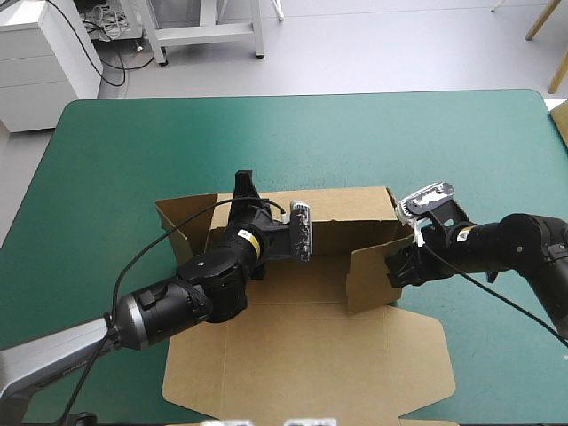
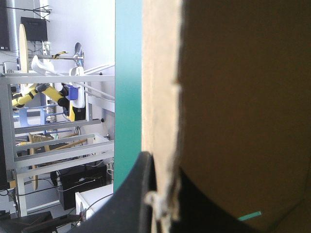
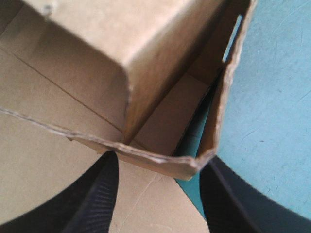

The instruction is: Fold the box

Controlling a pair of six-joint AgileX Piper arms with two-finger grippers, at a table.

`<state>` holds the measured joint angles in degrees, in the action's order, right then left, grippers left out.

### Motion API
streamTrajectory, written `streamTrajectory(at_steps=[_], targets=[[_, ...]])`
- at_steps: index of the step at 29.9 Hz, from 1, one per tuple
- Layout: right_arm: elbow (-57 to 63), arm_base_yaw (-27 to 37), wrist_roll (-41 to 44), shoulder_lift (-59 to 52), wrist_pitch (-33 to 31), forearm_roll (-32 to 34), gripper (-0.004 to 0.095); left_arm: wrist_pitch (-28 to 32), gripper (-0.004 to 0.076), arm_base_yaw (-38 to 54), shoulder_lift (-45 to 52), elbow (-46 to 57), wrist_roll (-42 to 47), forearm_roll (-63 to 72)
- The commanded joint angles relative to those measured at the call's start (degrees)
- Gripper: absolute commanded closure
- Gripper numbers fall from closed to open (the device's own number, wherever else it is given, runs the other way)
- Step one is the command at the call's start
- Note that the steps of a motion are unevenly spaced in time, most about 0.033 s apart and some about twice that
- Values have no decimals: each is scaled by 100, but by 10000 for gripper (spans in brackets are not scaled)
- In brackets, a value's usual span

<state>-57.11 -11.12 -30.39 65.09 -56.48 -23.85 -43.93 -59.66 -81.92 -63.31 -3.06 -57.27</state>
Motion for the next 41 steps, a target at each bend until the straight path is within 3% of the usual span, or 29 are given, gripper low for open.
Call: streamTrajectory(at_steps=[1, 11, 15, 20, 28, 34, 37, 41], targets=[[-120, 12, 6, -135, 411, -270, 439, 458, 731, -95, 83, -65, 43, 401], [-120, -70, 359, -135, 740, -269, 470, 475, 731, -95, 83, 93, 43, 483], [-116, -583, 1011, -112, 1113, 457, 470, 543, 731, -95, 83, 288, 43, 483], [-102, -1328, 2445, -76, 1366, 1736, 470, 665, 731, -95, 83, 302, 43, 497], [789, -1649, 3141, -76, 2873, 1940, 470, 778, 731, -95, 83, 302, 43, 497], [1156, -1649, 3364, -87, 3503, 1940, 473, 792, 731, -95, 83, 302, 43, 501], [1156, -1649, 3365, -87, 3558, 1940, 555, 792, 731, -95, 83, 302, 139, 483], [1136, -1649, 3365, -87, 3584, 1896, 766, 792, 731, -95, 83, 302, 62, 485]])
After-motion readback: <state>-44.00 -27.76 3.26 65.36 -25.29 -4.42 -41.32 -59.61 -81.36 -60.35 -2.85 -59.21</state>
